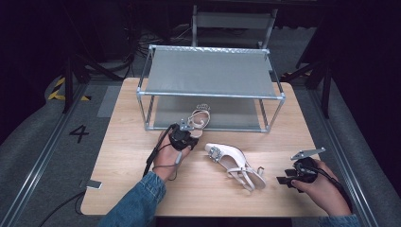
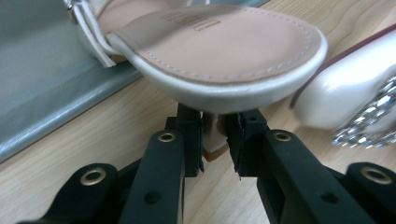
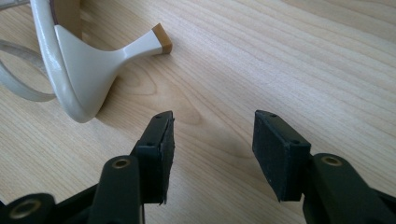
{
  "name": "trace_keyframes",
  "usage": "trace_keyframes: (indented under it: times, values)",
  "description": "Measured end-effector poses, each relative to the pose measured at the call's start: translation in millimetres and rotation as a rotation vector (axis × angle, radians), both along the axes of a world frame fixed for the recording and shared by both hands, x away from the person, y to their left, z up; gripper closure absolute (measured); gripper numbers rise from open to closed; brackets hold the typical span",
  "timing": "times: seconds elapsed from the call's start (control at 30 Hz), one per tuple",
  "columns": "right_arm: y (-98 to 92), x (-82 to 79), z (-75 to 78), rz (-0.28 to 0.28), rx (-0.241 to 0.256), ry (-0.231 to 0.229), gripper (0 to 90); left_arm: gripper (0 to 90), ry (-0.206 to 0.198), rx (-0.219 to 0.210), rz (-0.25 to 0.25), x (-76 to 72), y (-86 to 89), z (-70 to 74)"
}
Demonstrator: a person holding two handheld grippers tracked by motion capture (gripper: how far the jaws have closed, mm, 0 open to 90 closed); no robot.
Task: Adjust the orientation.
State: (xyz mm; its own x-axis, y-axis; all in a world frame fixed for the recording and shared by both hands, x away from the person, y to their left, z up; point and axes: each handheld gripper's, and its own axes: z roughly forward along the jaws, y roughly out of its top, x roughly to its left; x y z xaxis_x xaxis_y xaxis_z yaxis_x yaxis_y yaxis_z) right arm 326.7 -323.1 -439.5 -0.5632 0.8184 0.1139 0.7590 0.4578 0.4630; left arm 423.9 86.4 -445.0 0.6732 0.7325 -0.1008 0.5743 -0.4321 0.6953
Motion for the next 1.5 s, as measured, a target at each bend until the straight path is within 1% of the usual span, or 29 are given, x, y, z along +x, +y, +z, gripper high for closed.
trace_keyframes:
  times: [0.07,0.1,0.2,0.27,0.33,0.37,0.43,0.5,0.53,0.6,0.67,0.73,0.77,0.83,0.93,1.0,1.07,1.1,1.13,1.17,1.23,1.27,1.3,1.33,1.37,1.4,1.47,1.5]
  values:
    - [3.3,0.1,-1.0,0.005,0.0,0.004,49.5,76.8,0.006,-0.023,-0.006,2.7,-2.4,3.0]
    - [5.7,0.1,-1.2,0.011,-0.002,0.005,49.5,77.0,-0.001,-0.034,-0.012,4.6,-4.7,5.0]
    - [6.4,-0.3,-0.6,0.013,0.002,0.007,49.5,77.1,-0.004,-0.04,-0.017,6.9,-9.9,6.6]
    - [5.8,-0.4,0.0,0.01,0.001,0.004,49.5,77.2,-0.011,-0.051,-0.028,11.1,-13.5,8.4]
    - [5.3,-0.7,0.6,0.006,0.001,0.004,49.6,77.3,-0.013,-0.064,-0.027,16.5,-16.9,11.1]
    - [5.1,-0.8,1.0,0.005,0.001,-0.002,49.6,77.3,-0.007,-0.08,-0.026,21.7,-18.9,12.0]
    - [5.1,-0.8,1.0,0.009,0.003,-0.008,49.6,77.4,-0.001,-0.083,-0.024,26.4,-20.3,13.3]
    - [5.4,-0.9,0.7,0.009,0.004,-0.006,49.5,77.4,-0.004,-0.096,-0.023,31.2,-22.6,14.1]
    - [5.6,-1.1,0.3,0.007,0.004,-0.003,49.6,77.4,-0.003,-0.111,-0.027,34.0,-24.6,14.1]
    - [5.3,-1.0,-0.5,0.01,0.003,-0.001,49.6,77.5,-0.003,-0.127,-0.044,38.1,-27.8,13.7]
    - [4.8,-1.1,-0.7,0.008,0.003,-0.004,49.8,77.5,-0.003,-0.134,-0.057,43.1,-31.8,12.3]
    - [4.2,-1.5,-0.7,0.008,0.007,-0.005,49.8,77.5,-0.006,-0.139,-0.06,48.2,-35.4,10.8]
    - [4.0,-1.7,-0.6,0.008,0.008,-0.004,49.8,77.6,-0.003,-0.152,-0.058,50.6,-37.6,10.0]
    - [3.4,-2.6,-0.6,0.003,0.008,-0.002,49.9,77.6,-0.002,-0.159,-0.063,55.6,-41.0,9.6]
    - [1.7,-3.9,-0.7,-0.001,0.011,-0.001,50.0,77.7,-0.01,-0.145,-0.074,64.0,-45.9,8.7]
    - [-0.2,-4.9,-1.3,-0.001,0.013,-0.004,50.1,77.7,-0.001,-0.149,-0.067,69.0,-47.8,6.8]
    - [-1.5,-6.1,-1.6,-0.007,0.015,-0.001,50.1,77.6,0.005,-0.135,-0.062,74.3,-47.8,4.6]
    - [-1.5,-6.1,-1.6,-0.007,0.015,-0.001,50.1,77.5,0.005,-0.135,-0.062,74.3,-47.8,4.6]
    - [-3.2,-7.1,-2.1,-0.008,0.016,0.0,50.1,77.5,0.015,-0.143,-0.056,79.3,-48.1,1.7]
    - [-3.7,-7.5,-2.4,-0.01,0.017,0.001,50.2,77.4,0.019,-0.142,-0.053,81.3,-48.3,0.4]
    - [-4.5,-8.0,-2.7,-0.01,0.017,0.0,50.2,77.1,0.047,-0.138,-0.045,86.8,-50.7,-3.0]
    - [-4.7,-8.3,-2.9,-0.012,0.018,0.0,50.3,76.9,0.012,-0.093,-0.091,94.6,-48.4,-4.0]
    - [-4.6,-8.9,-2.8,-0.011,0.019,0.001,50.3,76.7,0.002,-0.078,-0.112,99.3,-48.0,-4.8]
    - [-4.6,-9.3,-2.8,-0.01,0.018,-0.001,50.3,76.7,-0.026,-0.052,-0.15,105.0,-47.2,-4.5]
    - [-4.6,-9.3,-2.8,-0.01,0.018,-0.001,50.3,76.7,-0.026,-0.052,-0.15,105.0,-47.2,-4.5]
    - [-4.6,-9.7,-2.9,-0.006,0.018,-0.005,50.3,76.7,-0.038,-0.014,-0.129,108.3,-46.3,-4.2]
    - [-4.9,-10.3,-2.9,-0.006,0.02,-0.004,50.3,76.6,-0.053,0.004,-0.148,113.9,-45.2,-5.0]
    - [-5.7,-10.1,-3.7,-0.008,0.021,0.001,50.3,76.4,-0.079,0.069,-0.149,118.7,-42.0,-4.3]
